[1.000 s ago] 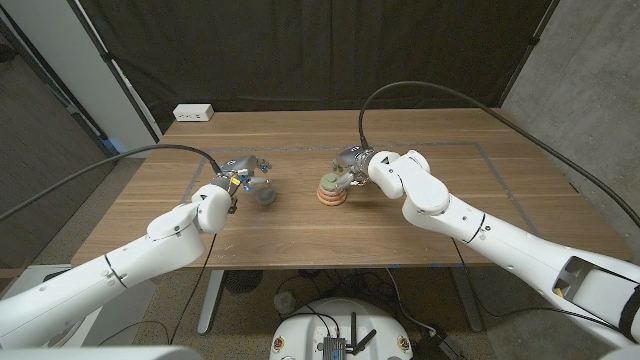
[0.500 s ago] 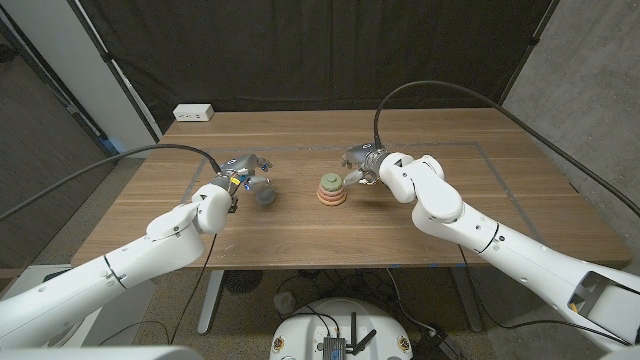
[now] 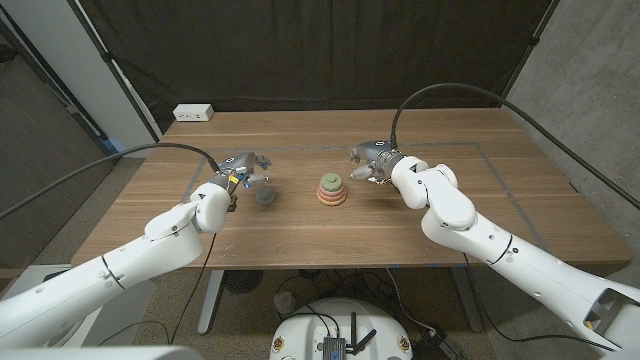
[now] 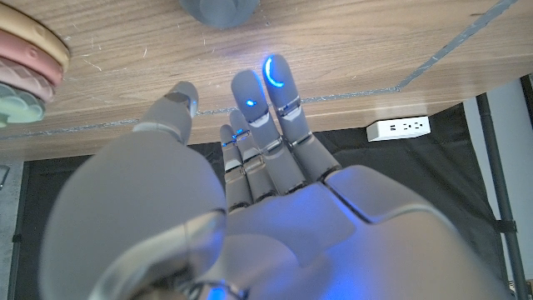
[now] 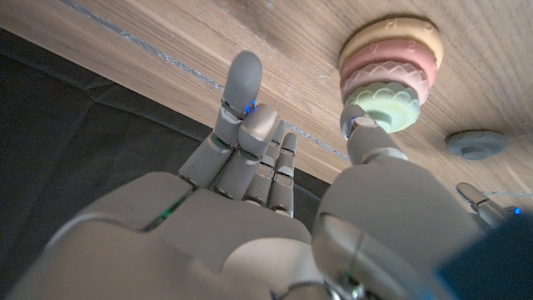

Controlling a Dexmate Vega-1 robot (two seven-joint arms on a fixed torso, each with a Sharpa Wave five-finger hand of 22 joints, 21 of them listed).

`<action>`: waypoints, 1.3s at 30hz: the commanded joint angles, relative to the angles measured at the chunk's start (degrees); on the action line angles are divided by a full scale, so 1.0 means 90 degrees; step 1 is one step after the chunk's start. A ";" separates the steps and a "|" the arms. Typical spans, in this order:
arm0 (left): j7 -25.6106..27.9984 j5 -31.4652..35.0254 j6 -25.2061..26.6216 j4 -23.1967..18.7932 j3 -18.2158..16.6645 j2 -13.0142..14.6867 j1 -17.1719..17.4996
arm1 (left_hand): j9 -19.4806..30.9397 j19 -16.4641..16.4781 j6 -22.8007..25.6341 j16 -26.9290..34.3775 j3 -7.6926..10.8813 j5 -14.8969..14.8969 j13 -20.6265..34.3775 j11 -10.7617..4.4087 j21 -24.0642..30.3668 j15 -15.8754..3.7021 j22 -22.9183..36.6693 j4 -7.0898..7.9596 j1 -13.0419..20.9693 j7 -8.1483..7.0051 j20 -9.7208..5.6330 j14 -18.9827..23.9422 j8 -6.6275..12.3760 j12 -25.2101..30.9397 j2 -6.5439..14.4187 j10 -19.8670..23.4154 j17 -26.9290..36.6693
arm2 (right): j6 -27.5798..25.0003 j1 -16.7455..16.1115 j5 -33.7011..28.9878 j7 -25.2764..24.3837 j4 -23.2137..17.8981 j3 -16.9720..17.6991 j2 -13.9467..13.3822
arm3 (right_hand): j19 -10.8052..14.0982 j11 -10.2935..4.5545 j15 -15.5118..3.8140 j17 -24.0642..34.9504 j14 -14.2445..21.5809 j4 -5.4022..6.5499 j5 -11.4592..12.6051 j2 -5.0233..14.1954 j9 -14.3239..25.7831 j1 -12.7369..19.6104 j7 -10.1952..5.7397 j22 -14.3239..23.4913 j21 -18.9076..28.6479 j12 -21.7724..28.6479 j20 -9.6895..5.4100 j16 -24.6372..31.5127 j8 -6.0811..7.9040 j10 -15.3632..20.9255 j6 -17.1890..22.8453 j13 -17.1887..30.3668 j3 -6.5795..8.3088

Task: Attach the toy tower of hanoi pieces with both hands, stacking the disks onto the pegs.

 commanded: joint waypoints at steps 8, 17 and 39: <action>0.0094 0.0009 0.0096 -0.0024 0.0027 -0.0102 -0.0060 | 0.0009 0.0034 0.0032 0.0022 0.0034 -0.0030 0.0033 -0.0035 0.0051 -0.0400 0.0029 -0.0027 0.0041 0.0005 -0.0812 0.0065 -0.0036 -0.0007 -0.0010 0.0061 0.0000 | -0.0379 -0.0485 0.0626 -0.1012 -0.0253 0.0410 -0.0363 | 0.0080 -0.0027 -0.0178 0.0025 0.0118 -0.0012 0.0102 0.0050 0.0056 0.0110 -0.0010 0.0014 0.0004 0.0091 -0.0294 0.0077 0.0079 0.0115 0.0109 0.0041 0.0092; 0.0105 -0.0006 0.0155 -0.0036 0.0044 -0.0139 -0.0086 | 0.0010 0.0028 0.0042 0.0018 0.0035 -0.0031 0.0034 -0.0017 0.0063 -0.0400 0.0032 -0.0029 0.0052 0.0012 -0.0812 0.0060 -0.0033 -0.0007 -0.0017 0.0059 -0.0011 | -0.0554 -0.0691 0.0988 -0.1371 -0.0397 0.0588 -0.0559 | 0.0132 -0.0031 -0.0178 0.0033 0.0187 -0.0018 0.0137 0.0093 0.0087 0.0171 -0.0014 0.0029 0.0030 0.0111 -0.0294 0.0131 0.0104 0.0178 0.0132 0.0065 0.0130; 0.0266 -0.0120 0.0059 -0.0042 -0.0065 -0.0131 0.0006 | 0.0009 0.0025 0.0059 0.0027 0.0028 -0.0025 0.0022 -0.0019 0.0085 -0.0400 0.0033 -0.0030 0.0065 0.0000 -0.0810 0.0070 -0.0028 -0.0007 -0.0045 0.0084 -0.0022 | -0.0822 -0.1046 0.1587 -0.2412 -0.0513 0.0799 -0.0922 | 0.0180 -0.0060 -0.0173 0.0047 0.0310 -0.0031 0.0199 0.0141 0.0138 0.0280 -0.0003 0.0034 0.0051 0.0128 -0.0292 0.0242 0.0143 0.0252 0.0167 0.0113 0.0191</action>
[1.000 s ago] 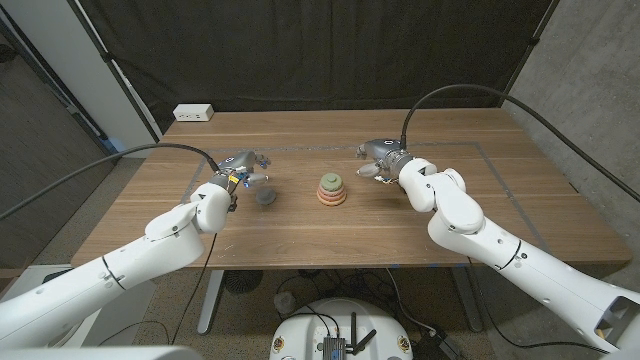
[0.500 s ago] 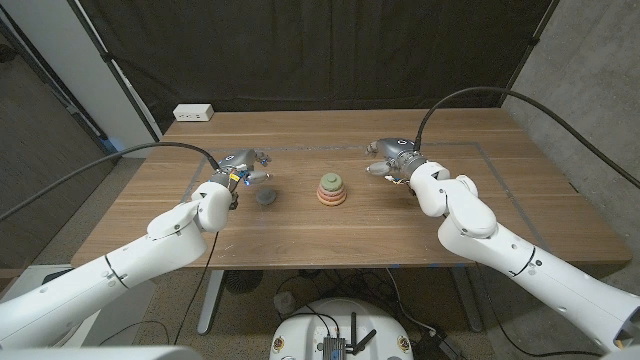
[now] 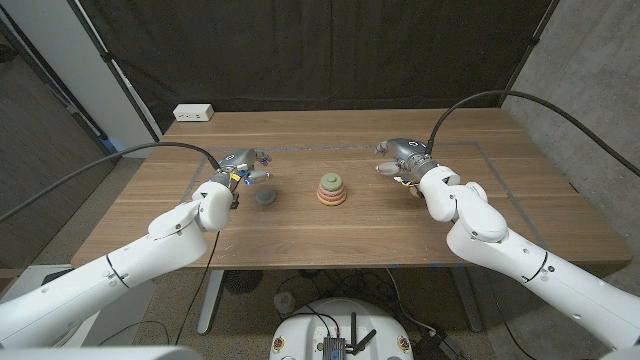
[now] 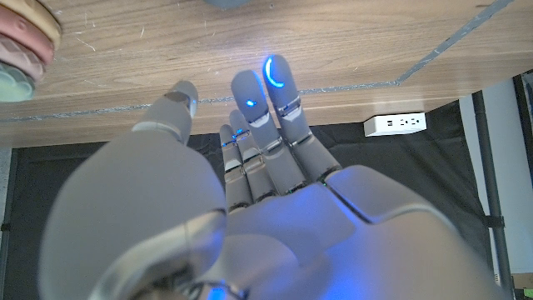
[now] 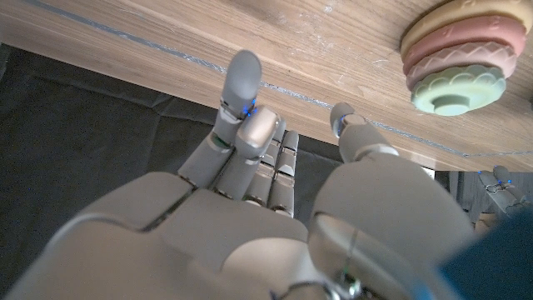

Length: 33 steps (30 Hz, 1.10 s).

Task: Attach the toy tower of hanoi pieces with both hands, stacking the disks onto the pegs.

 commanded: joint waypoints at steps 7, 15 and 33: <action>0.0129 -0.0074 0.0005 -0.0012 -0.0078 0.0000 0.0102 | 0.0010 0.0029 0.0071 0.0031 0.0027 -0.0023 0.0018 -0.0012 0.0054 -0.0400 0.0036 -0.0029 0.0042 0.0007 -0.0809 0.0077 -0.0023 -0.0012 -0.0024 0.0065 0.0011 | -0.0179 -0.0276 0.0395 -0.0879 0.0003 0.0099 -0.0272 | 0.0047 -0.0021 -0.0035 0.0001 0.0056 -0.0007 0.0069 0.0033 0.0032 0.0107 0.0014 0.0019 0.0050 0.0026 -0.0202 0.0048 0.0051 0.0073 0.0052 0.0045 0.0091; 0.0223 -0.0129 0.0165 -0.0112 -0.0185 0.0012 0.0193 | 0.0010 0.0024 0.0068 0.0031 0.0024 -0.0019 0.0017 -0.0015 0.0057 -0.0400 0.0034 -0.0028 0.0045 0.0003 -0.0809 0.0078 -0.0025 -0.0012 -0.0037 0.0068 0.0003 | -0.0175 -0.0312 0.0443 -0.1186 0.0121 0.0056 -0.0315 | 0.0043 -0.0024 -0.0033 0.0010 0.0070 -0.0012 0.0088 0.0026 0.0046 0.0137 -0.0002 0.0014 0.0047 0.0004 -0.0200 0.0070 0.0063 0.0033 0.0063 0.0060 0.0103; 0.0182 -0.0080 0.0178 -0.0010 0.0016 -0.0075 -0.0010 | 0.0007 0.0016 0.0040 0.0040 0.0019 -0.0006 0.0033 -0.0012 0.0071 -0.0400 0.0033 -0.0017 0.0050 0.0008 -0.0807 0.0081 -0.0040 -0.0014 -0.0054 0.0040 -0.0003 | -0.0214 -0.0545 0.0787 -0.1718 0.0266 0.0169 -0.0505 | 0.0019 -0.0145 -0.0034 -0.0029 0.0008 -0.0086 0.0104 -0.0073 0.0044 0.0440 -0.0125 -0.0002 0.0028 -0.0020 -0.0204 0.0080 0.0055 0.0029 0.0039 0.0100 0.0161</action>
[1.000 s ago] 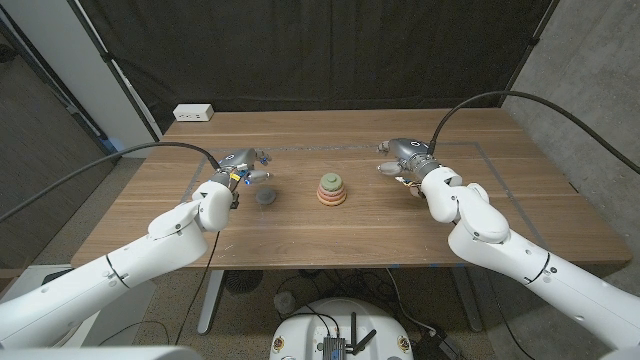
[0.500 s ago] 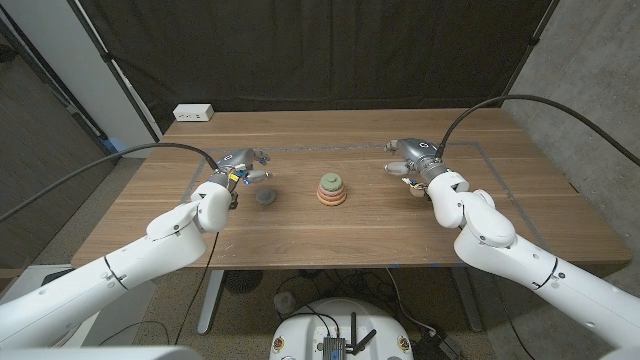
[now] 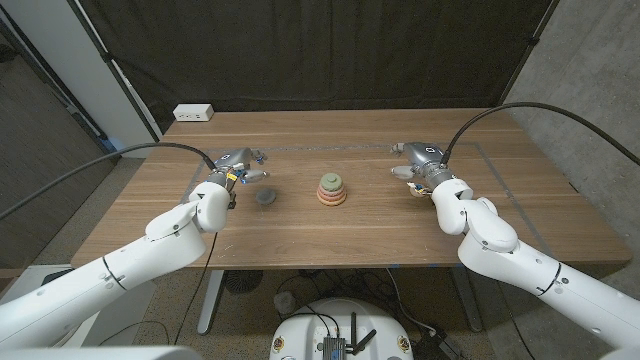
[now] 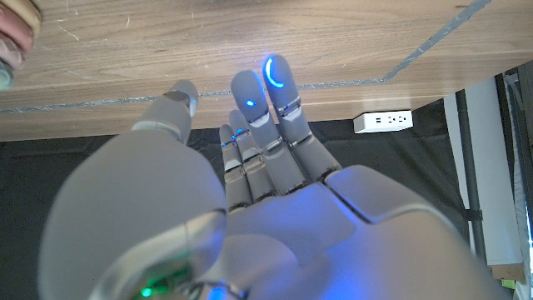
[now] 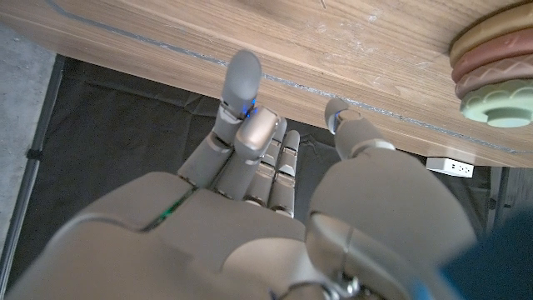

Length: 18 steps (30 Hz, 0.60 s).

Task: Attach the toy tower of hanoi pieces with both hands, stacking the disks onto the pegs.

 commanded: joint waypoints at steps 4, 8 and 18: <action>-0.0060 0.0029 0.0014 0.0104 0.0179 -0.0088 -0.0164 | 0.0007 0.0012 0.0037 0.0028 0.0017 -0.0004 0.0033 -0.0004 0.0051 -0.0377 0.0035 -0.0018 0.0028 0.0017 -0.0809 0.0018 -0.0040 -0.0014 -0.0033 0.0006 0.0002 | -0.0026 -0.0126 0.0249 -0.0351 0.0122 0.0027 -0.0167 | 0.0016 -0.0036 -0.0011 -0.0009 -0.0014 -0.0006 0.0042 0.0008 0.0016 0.0122 -0.0047 -0.0008 0.0025 -0.0021 -0.0204 0.0013 0.0056 0.0035 0.0007 0.0034 0.0035; -0.0167 0.0109 0.0082 0.0084 0.0265 -0.0036 -0.0243 | 0.0007 0.0009 0.0030 0.0039 0.0017 -0.0003 0.0027 0.0005 0.0052 -0.0377 0.0035 -0.0020 0.0034 0.0009 -0.0810 0.0026 -0.0043 -0.0020 -0.0038 -0.0001 0.0012 | -0.0041 -0.0113 0.0274 -0.0378 0.0121 -0.0008 -0.0174 | 0.0011 -0.0030 -0.0011 -0.0029 -0.0038 -0.0002 0.0042 0.0005 0.0015 0.0151 -0.0053 -0.0012 0.0022 -0.0020 -0.0202 -0.0008 0.0057 0.0045 0.0009 0.0037 0.0038; -0.0697 0.0222 0.0349 -0.0213 0.0341 0.0356 -0.0380 | -0.0001 -0.0011 -0.0016 0.0035 -0.0006 -0.0007 -0.0003 0.0066 0.0051 -0.0377 0.0033 -0.0009 0.0009 0.0070 -0.0800 0.0017 -0.0065 -0.0068 -0.0066 -0.0105 -0.0010 | 0.0037 -0.0060 0.0378 -0.0451 0.0157 -0.0067 -0.0177 | 0.0005 -0.0036 -0.0011 -0.0032 -0.0051 0.0014 0.0040 0.0001 0.0015 0.0203 -0.0055 -0.0017 0.0021 -0.0013 -0.0200 -0.0018 0.0060 0.0083 0.0013 0.0046 0.0040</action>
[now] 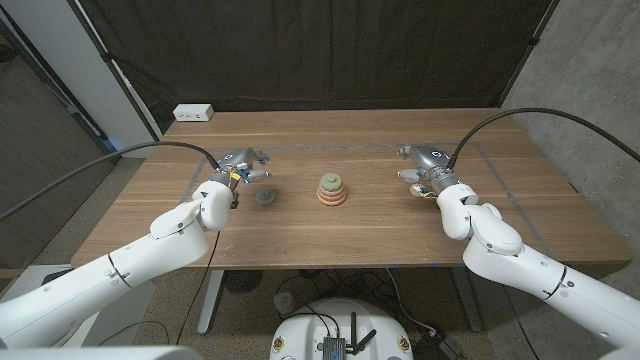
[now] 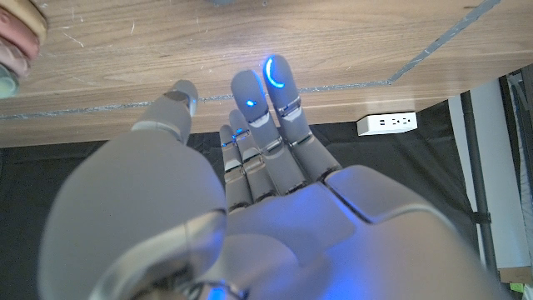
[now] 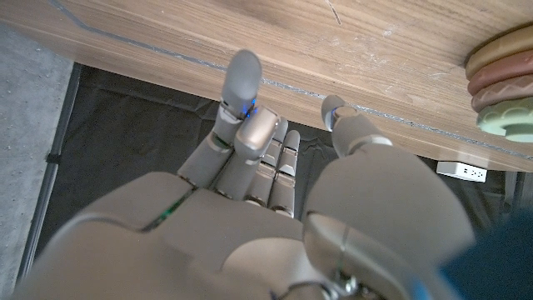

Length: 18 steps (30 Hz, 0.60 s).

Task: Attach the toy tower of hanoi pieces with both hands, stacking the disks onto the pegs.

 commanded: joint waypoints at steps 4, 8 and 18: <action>-0.0827 0.0182 0.0172 -0.0294 0.0172 0.0593 -0.0264 | 0.0010 -0.0013 0.0003 0.0043 -0.0018 -0.0010 -0.0005 0.0042 0.0023 -0.0377 0.0032 -0.0002 -0.0008 0.0068 -0.0795 0.0023 -0.0017 -0.0036 -0.0077 -0.0059 0.0000 | 0.0072 0.0061 0.0121 -0.0137 0.0055 -0.0106 -0.0024 | 0.0002 -0.0010 -0.0035 0.0011 -0.0035 0.0023 0.0040 -0.0039 0.0015 0.0040 -0.0027 0.0011 0.0020 -0.0011 -0.0199 -0.0028 0.0060 0.0070 -0.0011 0.0039 0.0039; -0.1081 0.0278 0.0079 -0.0295 0.0211 0.0791 -0.0357 | 0.0000 -0.0006 -0.0002 0.0046 -0.0033 -0.0015 -0.0028 0.0058 0.0026 -0.0378 0.0031 -0.0011 -0.0012 0.0074 -0.0799 0.0027 -0.0024 -0.0044 -0.0107 -0.0073 -0.0013 | 0.0027 0.0075 0.0110 -0.0141 0.0052 -0.0133 -0.0010 | -0.0004 -0.0015 -0.0034 0.0016 -0.0034 0.0036 0.0040 -0.0036 0.0014 0.0050 -0.0015 0.0006 0.0017 -0.0010 -0.0198 -0.0029 0.0061 0.0080 -0.0010 0.0046 0.0036; -0.1632 0.0147 -0.0493 -0.0174 0.0055 0.1133 -0.0442 | -0.0038 -0.0033 -0.0242 0.0084 -0.0086 -0.0035 -0.0111 -0.0063 0.0039 -0.0374 0.0042 -0.0117 0.0226 -0.0026 -0.0826 -0.0001 -0.0108 -0.0116 -0.0369 -0.0306 -0.0061 | -0.0056 0.0099 0.0070 -0.0126 0.0015 -0.0198 -0.0019 | -0.0011 -0.0030 -0.0034 0.0017 -0.0040 0.0061 0.0038 -0.0030 0.0012 0.0064 -0.0016 0.0002 0.0019 -0.0011 -0.0196 -0.0044 0.0060 0.0090 -0.0011 0.0065 0.0024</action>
